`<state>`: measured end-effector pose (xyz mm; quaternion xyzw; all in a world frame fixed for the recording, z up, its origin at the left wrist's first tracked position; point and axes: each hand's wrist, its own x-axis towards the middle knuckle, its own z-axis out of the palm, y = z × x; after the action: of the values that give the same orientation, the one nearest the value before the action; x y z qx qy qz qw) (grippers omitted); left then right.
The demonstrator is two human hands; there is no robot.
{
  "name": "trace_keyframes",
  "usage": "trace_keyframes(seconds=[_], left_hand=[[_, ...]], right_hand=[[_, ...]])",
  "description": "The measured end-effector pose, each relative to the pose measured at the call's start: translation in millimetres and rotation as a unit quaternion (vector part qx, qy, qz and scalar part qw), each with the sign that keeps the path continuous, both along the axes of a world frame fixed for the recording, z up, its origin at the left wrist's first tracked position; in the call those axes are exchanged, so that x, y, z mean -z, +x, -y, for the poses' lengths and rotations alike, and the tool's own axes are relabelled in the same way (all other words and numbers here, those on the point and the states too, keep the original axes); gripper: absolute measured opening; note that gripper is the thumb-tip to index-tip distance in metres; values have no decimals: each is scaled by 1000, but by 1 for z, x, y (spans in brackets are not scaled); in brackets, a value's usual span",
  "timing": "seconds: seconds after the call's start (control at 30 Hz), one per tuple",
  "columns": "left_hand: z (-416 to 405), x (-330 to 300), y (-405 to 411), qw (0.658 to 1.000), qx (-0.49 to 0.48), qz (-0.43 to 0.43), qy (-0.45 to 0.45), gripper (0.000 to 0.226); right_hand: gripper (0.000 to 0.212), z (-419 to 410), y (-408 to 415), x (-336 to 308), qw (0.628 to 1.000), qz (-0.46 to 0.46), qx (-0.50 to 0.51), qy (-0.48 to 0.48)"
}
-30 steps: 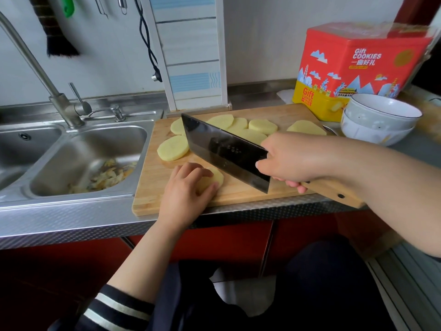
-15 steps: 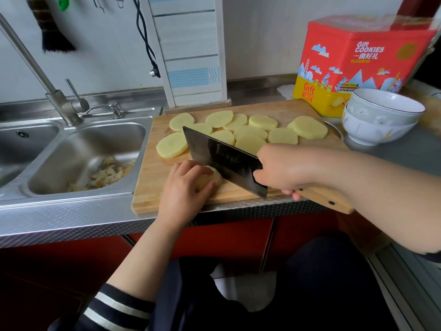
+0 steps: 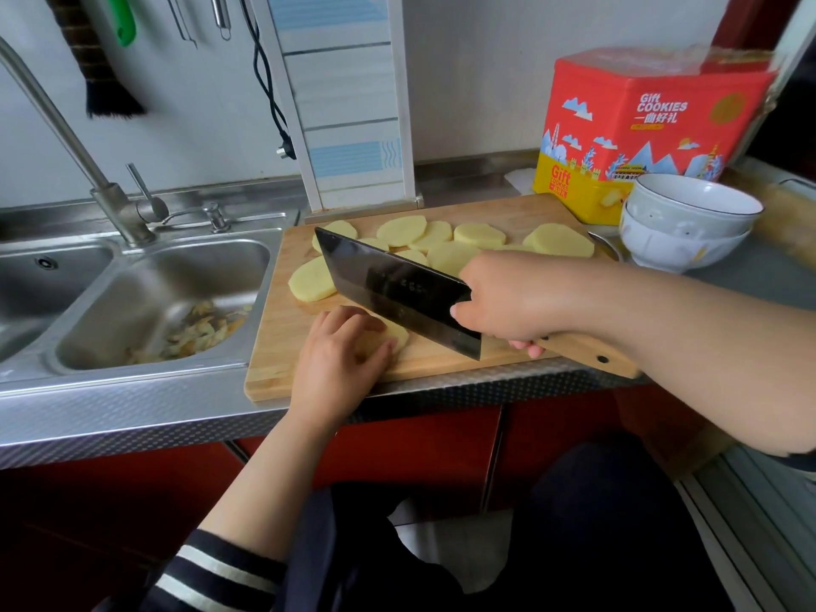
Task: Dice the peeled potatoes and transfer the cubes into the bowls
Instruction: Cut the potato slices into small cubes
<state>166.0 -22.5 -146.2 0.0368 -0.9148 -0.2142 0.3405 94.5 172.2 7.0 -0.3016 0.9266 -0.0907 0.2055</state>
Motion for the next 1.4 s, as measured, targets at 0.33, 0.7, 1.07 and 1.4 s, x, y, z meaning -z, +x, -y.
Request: trace_keyframes(seconds=[0.33, 0.7, 1.07, 1.4], left_hand=[[2, 2, 0, 1000, 8, 3, -5, 21], [3, 0, 8, 1000, 5, -2, 20, 21], [2, 0, 9, 1000, 17, -23, -4, 14], [5, 2, 8, 1000, 12, -24, -10, 16]], right_hand=[[26, 12, 7, 25, 999, 8, 5, 50], [24, 0, -10, 7, 999, 16, 28, -23], [27, 12, 8, 7, 1000, 14, -8, 7], [26, 25, 7, 23, 999, 18, -4, 34]])
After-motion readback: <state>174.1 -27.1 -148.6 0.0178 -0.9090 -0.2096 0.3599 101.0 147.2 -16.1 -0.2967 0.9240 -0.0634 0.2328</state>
